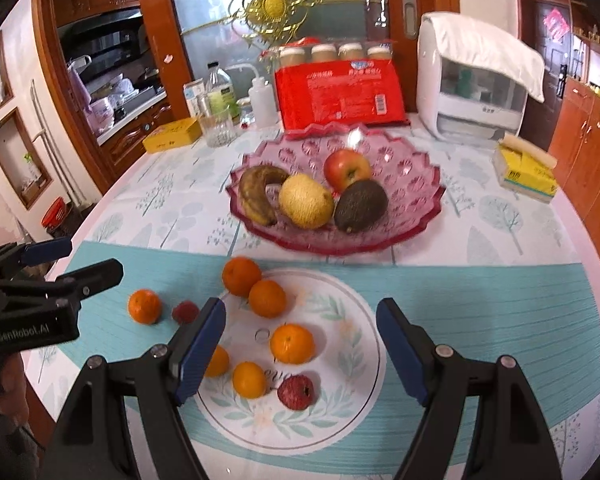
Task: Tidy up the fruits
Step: 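Withdraw both open grippers back toward the remaining oranges, then grasp an orange with the right gripper while the left gripper grasps another orange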
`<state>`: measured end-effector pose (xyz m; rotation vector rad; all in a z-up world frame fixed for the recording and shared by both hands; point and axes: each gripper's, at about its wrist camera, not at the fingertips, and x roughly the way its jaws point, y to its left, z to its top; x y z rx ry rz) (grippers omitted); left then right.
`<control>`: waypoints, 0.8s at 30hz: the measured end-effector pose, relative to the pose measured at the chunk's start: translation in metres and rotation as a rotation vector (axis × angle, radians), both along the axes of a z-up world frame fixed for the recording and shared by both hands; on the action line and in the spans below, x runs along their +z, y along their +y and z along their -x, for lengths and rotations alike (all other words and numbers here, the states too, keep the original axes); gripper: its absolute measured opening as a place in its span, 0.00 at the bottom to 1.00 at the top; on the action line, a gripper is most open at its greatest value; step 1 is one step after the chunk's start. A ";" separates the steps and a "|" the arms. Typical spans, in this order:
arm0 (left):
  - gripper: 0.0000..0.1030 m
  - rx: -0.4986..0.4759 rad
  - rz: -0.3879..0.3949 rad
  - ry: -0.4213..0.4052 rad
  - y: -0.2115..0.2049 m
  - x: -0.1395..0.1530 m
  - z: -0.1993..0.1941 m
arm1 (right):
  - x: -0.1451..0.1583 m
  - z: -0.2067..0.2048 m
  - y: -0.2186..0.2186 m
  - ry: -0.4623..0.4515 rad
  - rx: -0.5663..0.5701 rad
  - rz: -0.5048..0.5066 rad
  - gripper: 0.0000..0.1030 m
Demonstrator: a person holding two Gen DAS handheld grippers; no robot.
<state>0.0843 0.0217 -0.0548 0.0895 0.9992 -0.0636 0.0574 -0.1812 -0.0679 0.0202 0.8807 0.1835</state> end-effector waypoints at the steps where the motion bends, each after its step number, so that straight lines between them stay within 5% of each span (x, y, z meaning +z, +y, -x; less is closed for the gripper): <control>1: 0.87 0.002 -0.003 0.009 0.002 -0.004 0.001 | -0.005 0.000 -0.001 0.014 0.004 -0.006 0.76; 16: 0.87 0.120 0.018 0.102 0.047 -0.061 -0.010 | -0.047 -0.019 0.003 0.119 0.020 -0.040 0.76; 24: 0.83 0.102 0.026 0.174 0.055 -0.087 -0.020 | -0.056 -0.040 0.035 0.130 0.098 -0.035 0.76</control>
